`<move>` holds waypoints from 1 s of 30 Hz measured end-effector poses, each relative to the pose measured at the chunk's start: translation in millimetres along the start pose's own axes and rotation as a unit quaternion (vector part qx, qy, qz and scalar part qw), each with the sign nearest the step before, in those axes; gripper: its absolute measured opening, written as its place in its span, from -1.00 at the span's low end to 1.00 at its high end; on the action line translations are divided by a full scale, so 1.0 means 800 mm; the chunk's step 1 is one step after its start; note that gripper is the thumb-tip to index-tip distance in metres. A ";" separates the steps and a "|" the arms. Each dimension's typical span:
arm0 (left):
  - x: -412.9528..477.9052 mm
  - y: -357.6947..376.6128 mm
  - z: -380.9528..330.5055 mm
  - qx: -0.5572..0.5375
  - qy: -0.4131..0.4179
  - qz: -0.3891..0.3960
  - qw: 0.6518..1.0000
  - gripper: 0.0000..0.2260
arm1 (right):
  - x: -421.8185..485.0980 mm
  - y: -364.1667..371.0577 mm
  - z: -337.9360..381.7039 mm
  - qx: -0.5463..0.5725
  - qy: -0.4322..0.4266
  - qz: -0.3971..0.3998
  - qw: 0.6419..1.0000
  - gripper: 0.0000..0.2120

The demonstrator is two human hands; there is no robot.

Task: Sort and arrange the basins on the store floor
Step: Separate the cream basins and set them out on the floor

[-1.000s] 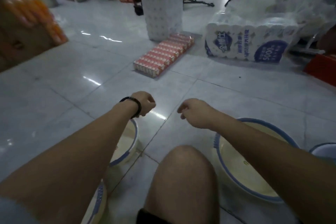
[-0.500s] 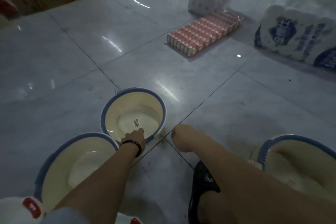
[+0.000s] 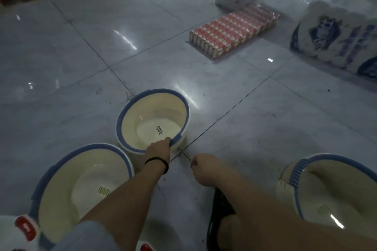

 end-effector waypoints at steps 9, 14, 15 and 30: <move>-0.011 -0.135 -0.155 -0.316 -0.013 -0.096 0.944 -0.87 | -0.057 -0.100 -0.042 0.285 0.083 -0.206 0.932 -0.39; -0.070 -0.207 -0.294 -0.388 0.117 -0.090 0.910 -0.84 | -0.132 -0.189 -0.100 0.484 0.098 -0.318 0.809 -0.67; -0.086 -0.221 -0.323 -0.397 0.147 -0.088 0.901 -0.83 | -0.152 -0.205 -0.116 0.497 0.092 -0.343 0.792 -0.65; -0.297 -0.259 -0.612 -0.293 0.439 0.240 0.815 -0.50 | -0.407 -0.225 -0.413 0.305 0.249 -0.685 0.613 -0.93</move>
Point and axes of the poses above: each hand's wrist, its own x-axis towards the middle knuckle, its own y-axis out of the palm, z = x × y, the point moved 2 cm from there along x, towards the middle knuckle, and after that the axes turned 12 degrees about -z, right-handed, at the moved point
